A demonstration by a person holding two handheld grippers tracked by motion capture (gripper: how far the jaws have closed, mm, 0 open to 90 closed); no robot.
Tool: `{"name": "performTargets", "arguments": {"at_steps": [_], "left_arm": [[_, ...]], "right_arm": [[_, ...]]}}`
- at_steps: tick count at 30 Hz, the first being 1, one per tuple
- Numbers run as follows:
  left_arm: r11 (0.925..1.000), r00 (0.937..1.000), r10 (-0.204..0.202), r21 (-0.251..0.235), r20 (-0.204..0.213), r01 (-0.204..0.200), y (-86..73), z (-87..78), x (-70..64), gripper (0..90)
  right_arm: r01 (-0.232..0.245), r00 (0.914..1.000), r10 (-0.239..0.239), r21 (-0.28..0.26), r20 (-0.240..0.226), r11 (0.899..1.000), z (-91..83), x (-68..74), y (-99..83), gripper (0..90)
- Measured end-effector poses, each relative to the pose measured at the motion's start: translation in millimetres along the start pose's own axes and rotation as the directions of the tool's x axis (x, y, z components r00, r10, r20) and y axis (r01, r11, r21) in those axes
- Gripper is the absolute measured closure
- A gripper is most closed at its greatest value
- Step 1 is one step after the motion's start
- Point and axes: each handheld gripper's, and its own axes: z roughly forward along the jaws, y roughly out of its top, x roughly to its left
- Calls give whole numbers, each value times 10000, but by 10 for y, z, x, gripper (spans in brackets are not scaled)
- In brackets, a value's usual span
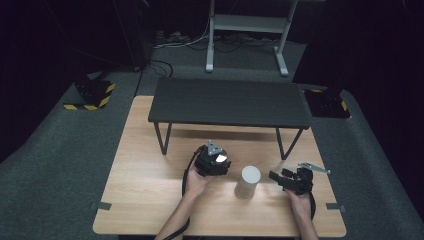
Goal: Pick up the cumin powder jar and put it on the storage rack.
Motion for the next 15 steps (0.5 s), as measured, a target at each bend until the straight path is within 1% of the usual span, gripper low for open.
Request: {"name": "performTargets", "arguments": {"at_steps": [1,5,6,7,8,11,12,13,14,15], "left_arm": [[9997,9999,165,185,21,-165,29,-10,4,308],[9989,9992,387,268,60,-389,51,-9,-12,308],[9998,9998,204,77,42,-205,26,7,-36,308],[9997,9997,235,96,44,-235,34,7,-41,308],[9999,10000,-15,-104,33,16,6,23,-68,308],[9999,10000,-21,-123,33,22,19,10,-79,308],[9993,9999,-101,-366,-53,99,8,-5,-117,308],[9993,9999,-101,-366,-53,99,8,-5,-117,308],[9960,9988,-481,-758,-71,474,-30,2,-162,308],[9995,9999,-128,-305,17,128,56,-52,-124,309]], "right_arm": [[-4,10000,4,-1,-1,10000,0,0,0,168],[-2,10000,2,-2,-8,10000,0,-2,0,166],[0,10000,0,-3,-11,10000,0,-2,0,165],[-1,10000,1,1,-23,10000,1,-3,1,166],[4,10000,-4,4,-25,10000,2,-3,2,165],[6,10000,-6,4,-26,10000,2,-4,2,164],[8,10000,-8,2,-25,10000,2,-4,2,164],[8,10000,-8,2,-25,10000,2,-4,2,164],[4,10000,-4,1,-22,10000,2,-4,2,164],[4,10000,-4,-1,-21,10000,2,-4,2,164]]}}
